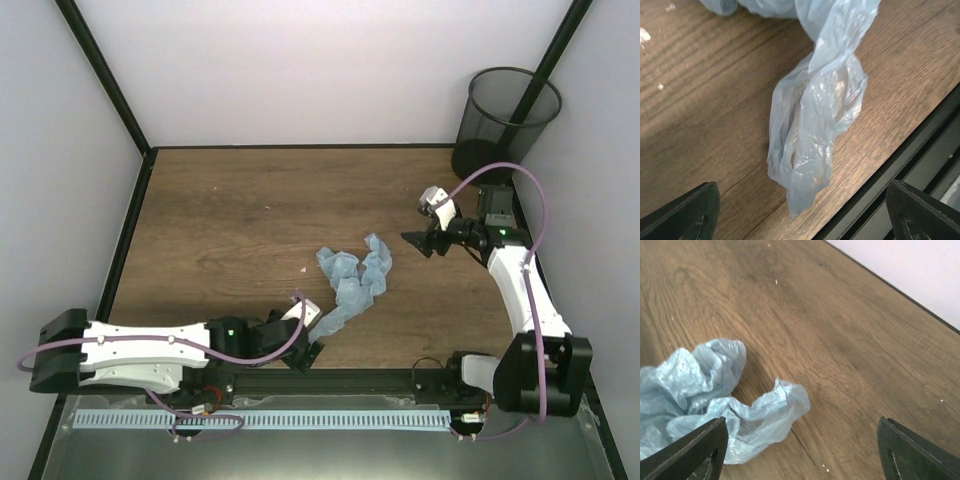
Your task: Put the trash bags into the trash bin
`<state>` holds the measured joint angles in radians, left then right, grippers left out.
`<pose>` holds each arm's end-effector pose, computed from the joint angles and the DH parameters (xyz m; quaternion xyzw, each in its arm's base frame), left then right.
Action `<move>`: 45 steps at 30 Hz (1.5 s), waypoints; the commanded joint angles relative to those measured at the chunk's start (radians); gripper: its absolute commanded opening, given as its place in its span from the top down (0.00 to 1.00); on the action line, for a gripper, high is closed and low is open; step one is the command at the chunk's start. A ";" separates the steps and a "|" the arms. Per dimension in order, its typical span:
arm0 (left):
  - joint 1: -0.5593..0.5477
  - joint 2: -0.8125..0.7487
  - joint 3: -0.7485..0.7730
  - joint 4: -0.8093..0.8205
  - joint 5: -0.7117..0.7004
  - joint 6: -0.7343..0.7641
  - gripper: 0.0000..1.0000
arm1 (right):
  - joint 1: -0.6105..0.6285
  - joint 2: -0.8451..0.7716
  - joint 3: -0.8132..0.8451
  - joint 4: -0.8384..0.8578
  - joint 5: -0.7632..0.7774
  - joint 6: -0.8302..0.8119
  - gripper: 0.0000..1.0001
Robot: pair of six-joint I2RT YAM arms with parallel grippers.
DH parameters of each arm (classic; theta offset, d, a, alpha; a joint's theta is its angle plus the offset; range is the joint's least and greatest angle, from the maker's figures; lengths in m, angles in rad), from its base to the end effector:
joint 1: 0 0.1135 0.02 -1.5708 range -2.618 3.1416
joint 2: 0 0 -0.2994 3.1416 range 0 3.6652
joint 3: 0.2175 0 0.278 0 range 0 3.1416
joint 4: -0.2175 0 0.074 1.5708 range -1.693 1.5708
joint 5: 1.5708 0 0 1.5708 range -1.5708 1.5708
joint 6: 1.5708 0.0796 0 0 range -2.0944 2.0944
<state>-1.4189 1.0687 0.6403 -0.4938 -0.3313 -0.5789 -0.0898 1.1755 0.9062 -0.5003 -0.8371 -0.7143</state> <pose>0.0616 -0.2313 0.1988 0.3332 0.8751 -0.1797 0.3015 0.2780 0.0343 0.2868 -0.4093 0.7520 0.2050 0.4743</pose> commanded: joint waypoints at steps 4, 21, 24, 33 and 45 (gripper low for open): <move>-0.001 0.188 -0.014 0.132 -0.036 -0.035 0.07 | 0.069 0.170 0.129 -0.166 0.059 -0.182 0.16; 0.112 0.435 0.115 0.230 -0.181 -0.070 0.66 | 0.251 0.453 0.120 -0.098 0.150 0.240 0.98; 0.198 0.401 0.129 0.235 -0.163 -0.041 0.89 | 0.251 0.383 0.096 -0.146 0.127 0.229 0.98; 0.411 0.338 0.129 0.241 -0.123 0.070 0.96 | 0.249 0.199 -0.010 -0.312 0.096 0.056 0.99; 0.465 0.289 0.052 0.242 -0.128 0.075 0.96 | 0.248 0.085 0.115 -0.250 0.321 -0.111 0.23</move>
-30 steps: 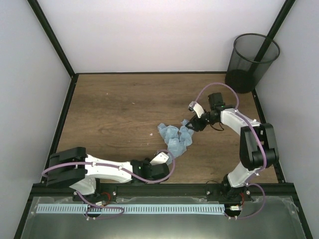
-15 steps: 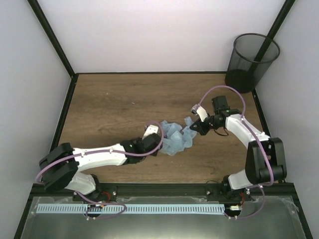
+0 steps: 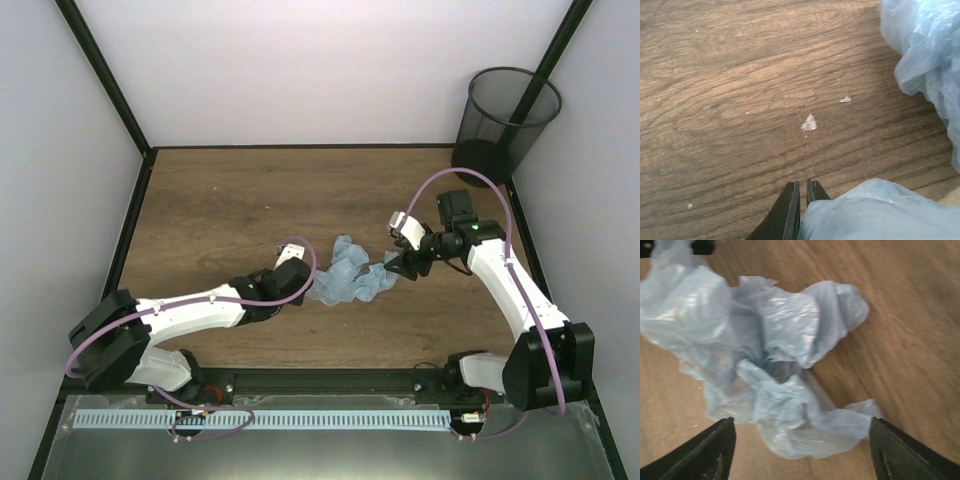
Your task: Put the trash bags into the trash bin
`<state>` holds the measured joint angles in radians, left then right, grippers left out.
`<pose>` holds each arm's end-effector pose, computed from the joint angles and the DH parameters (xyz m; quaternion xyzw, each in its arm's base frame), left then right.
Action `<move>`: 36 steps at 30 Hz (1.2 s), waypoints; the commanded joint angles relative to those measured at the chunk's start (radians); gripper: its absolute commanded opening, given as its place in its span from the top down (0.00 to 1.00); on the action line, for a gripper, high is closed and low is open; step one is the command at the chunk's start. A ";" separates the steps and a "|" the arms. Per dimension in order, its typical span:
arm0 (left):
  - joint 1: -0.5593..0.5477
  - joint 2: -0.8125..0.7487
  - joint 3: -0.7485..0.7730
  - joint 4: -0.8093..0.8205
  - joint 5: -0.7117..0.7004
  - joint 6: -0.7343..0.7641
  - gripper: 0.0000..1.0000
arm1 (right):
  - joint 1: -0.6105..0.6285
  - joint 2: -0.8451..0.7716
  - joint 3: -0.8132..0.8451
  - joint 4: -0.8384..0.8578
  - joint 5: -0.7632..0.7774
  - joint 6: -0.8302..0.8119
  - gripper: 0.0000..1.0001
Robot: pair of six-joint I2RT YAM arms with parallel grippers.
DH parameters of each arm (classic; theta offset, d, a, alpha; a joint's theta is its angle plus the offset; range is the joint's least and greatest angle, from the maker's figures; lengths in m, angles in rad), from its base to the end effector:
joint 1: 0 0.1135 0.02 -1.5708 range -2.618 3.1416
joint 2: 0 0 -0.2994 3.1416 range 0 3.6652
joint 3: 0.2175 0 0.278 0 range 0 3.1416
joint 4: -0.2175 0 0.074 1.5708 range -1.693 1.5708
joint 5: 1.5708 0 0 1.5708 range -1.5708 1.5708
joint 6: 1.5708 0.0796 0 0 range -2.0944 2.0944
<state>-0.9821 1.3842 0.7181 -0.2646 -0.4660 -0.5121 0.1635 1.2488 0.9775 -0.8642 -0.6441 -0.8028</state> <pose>0.1972 -0.2310 0.1707 0.1444 0.9151 -0.0472 0.3735 0.2496 0.0896 0.2577 -0.4908 0.7884 0.2290 0.2916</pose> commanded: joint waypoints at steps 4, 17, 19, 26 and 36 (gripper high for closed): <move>0.054 0.001 -0.018 0.008 0.023 0.021 0.96 | -0.006 0.167 0.185 0.001 0.023 -0.179 0.10; 0.072 -0.009 -0.020 -0.015 0.033 0.026 0.96 | 0.018 0.404 0.117 -0.171 -0.012 -0.458 0.08; 0.072 -0.010 -0.022 -0.013 0.037 0.033 0.96 | 0.018 0.403 0.086 -0.154 0.007 -0.462 0.09; 0.097 -0.041 -0.027 -0.025 0.033 0.046 0.96 | 0.015 0.388 0.039 -0.239 0.025 -0.453 0.14; 0.119 0.020 0.033 -0.040 0.043 0.086 0.96 | -0.032 0.355 -0.024 0.060 0.083 -0.254 0.51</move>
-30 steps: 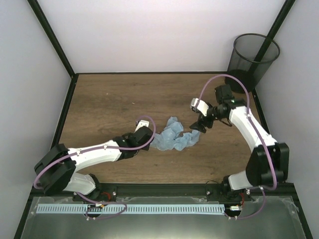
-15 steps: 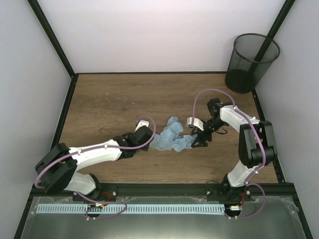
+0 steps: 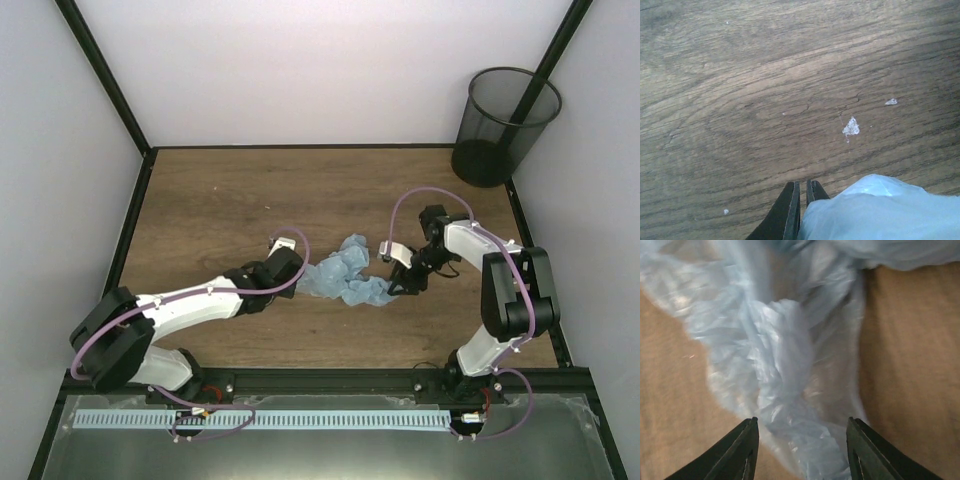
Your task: Put the trash bags into the trash bin
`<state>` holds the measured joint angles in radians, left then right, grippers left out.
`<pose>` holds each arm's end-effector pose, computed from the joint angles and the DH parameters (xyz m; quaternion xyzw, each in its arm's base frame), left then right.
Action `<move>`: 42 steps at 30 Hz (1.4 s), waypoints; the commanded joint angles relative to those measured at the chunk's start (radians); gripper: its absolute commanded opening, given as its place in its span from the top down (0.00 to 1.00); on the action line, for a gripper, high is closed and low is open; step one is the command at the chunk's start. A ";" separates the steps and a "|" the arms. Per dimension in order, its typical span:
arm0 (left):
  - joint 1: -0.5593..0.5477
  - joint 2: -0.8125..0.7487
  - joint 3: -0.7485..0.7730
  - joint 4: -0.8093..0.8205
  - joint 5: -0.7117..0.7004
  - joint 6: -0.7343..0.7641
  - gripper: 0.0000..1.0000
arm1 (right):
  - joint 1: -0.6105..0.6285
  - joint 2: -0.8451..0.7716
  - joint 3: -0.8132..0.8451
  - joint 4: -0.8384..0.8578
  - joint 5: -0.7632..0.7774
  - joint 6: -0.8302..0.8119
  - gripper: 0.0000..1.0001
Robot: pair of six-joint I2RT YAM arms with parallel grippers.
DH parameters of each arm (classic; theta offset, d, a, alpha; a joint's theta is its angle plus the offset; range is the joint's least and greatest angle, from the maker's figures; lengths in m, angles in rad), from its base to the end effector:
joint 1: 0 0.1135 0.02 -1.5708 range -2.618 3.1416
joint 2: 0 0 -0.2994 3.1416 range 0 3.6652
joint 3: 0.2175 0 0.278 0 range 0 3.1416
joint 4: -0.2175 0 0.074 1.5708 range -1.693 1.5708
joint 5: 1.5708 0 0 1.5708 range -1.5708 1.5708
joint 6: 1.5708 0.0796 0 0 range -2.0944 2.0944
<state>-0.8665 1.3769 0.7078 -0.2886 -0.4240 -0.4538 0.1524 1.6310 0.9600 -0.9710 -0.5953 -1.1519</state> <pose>0.2171 -0.2050 0.1661 0.1288 0.9253 -0.0225 0.3561 0.2680 0.0863 0.1510 -0.5715 0.7657 0.2735 0.1106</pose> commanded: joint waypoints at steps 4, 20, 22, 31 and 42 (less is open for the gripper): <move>0.004 0.021 0.045 -0.009 0.007 0.028 0.96 | -0.024 -0.049 -0.017 0.250 0.067 0.133 0.44; 0.107 0.046 0.130 -0.031 0.143 -0.007 0.96 | -0.082 -0.008 0.184 0.151 -0.052 0.257 0.99; 0.186 0.096 0.291 -0.122 0.262 0.014 0.96 | -0.083 0.043 0.371 0.120 -0.032 0.374 0.99; 0.062 0.052 1.241 -0.270 0.059 0.357 0.96 | -0.109 0.006 1.330 0.178 -0.185 0.848 0.99; -0.138 -0.153 0.243 -0.205 0.150 0.078 0.96 | -0.072 -0.365 0.091 0.152 -0.046 0.485 0.99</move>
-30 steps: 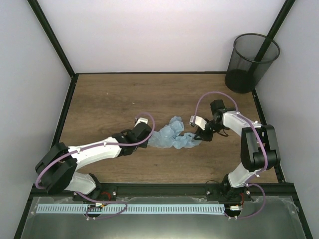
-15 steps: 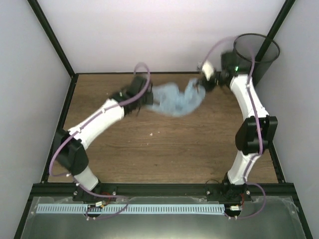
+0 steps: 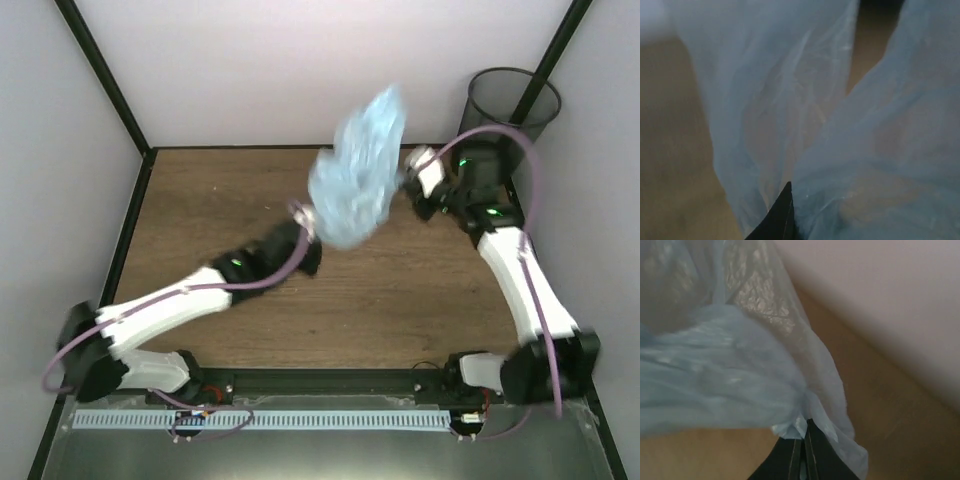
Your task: Put the trash bags into the trash bin
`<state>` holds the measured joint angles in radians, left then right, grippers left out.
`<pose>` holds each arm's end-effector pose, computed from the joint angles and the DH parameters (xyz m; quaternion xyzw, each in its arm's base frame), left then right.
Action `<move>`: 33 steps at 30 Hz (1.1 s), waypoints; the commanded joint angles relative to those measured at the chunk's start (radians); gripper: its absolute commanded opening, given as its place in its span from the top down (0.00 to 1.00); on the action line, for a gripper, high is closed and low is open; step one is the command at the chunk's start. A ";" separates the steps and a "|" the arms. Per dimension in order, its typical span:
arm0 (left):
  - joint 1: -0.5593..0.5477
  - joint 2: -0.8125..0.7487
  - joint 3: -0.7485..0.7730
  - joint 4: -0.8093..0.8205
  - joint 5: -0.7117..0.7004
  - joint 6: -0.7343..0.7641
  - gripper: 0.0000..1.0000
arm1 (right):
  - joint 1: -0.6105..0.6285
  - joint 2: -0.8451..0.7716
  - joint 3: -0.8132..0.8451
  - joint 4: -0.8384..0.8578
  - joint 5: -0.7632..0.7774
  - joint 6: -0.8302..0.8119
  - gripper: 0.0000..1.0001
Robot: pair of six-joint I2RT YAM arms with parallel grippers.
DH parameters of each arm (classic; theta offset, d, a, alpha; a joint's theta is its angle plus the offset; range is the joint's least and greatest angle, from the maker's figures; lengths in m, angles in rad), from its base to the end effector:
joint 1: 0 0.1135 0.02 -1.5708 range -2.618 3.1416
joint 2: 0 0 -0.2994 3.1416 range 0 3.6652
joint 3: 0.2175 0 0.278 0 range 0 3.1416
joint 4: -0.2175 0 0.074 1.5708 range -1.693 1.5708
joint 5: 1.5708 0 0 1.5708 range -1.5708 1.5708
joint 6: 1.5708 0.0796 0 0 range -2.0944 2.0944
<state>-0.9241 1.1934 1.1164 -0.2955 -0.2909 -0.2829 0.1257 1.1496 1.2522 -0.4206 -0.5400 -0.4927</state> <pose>0.2140 -0.2455 0.3761 0.1799 0.8012 -0.2181 0.5273 0.2891 0.0778 0.4297 -0.3865 0.6962 0.1094 0.5949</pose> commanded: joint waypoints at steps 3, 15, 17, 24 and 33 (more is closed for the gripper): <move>-0.094 -0.134 -0.141 -0.192 -0.028 -0.085 0.96 | -0.047 -0.104 -0.219 -0.390 -0.211 -0.233 0.99; -0.088 -0.271 -0.055 -0.188 -0.020 -0.133 0.96 | -0.048 -0.368 -0.112 -0.283 -0.391 -0.002 0.99; -0.078 -0.221 -0.032 -0.215 -0.023 -0.139 0.96 | -0.047 -0.325 -0.129 -0.234 -0.326 0.047 0.99; 0.128 0.079 0.121 -0.158 0.150 -0.135 0.96 | -0.047 0.001 -0.077 -0.030 -0.097 0.114 0.99; 0.227 0.146 0.725 -0.012 0.305 0.166 0.96 | -0.057 0.514 1.185 -0.275 -0.043 0.165 0.99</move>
<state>-0.6613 1.5398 1.7458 -0.5549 -0.1490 -0.3054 0.0738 1.6646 1.8885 -0.6315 -0.5518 -0.3790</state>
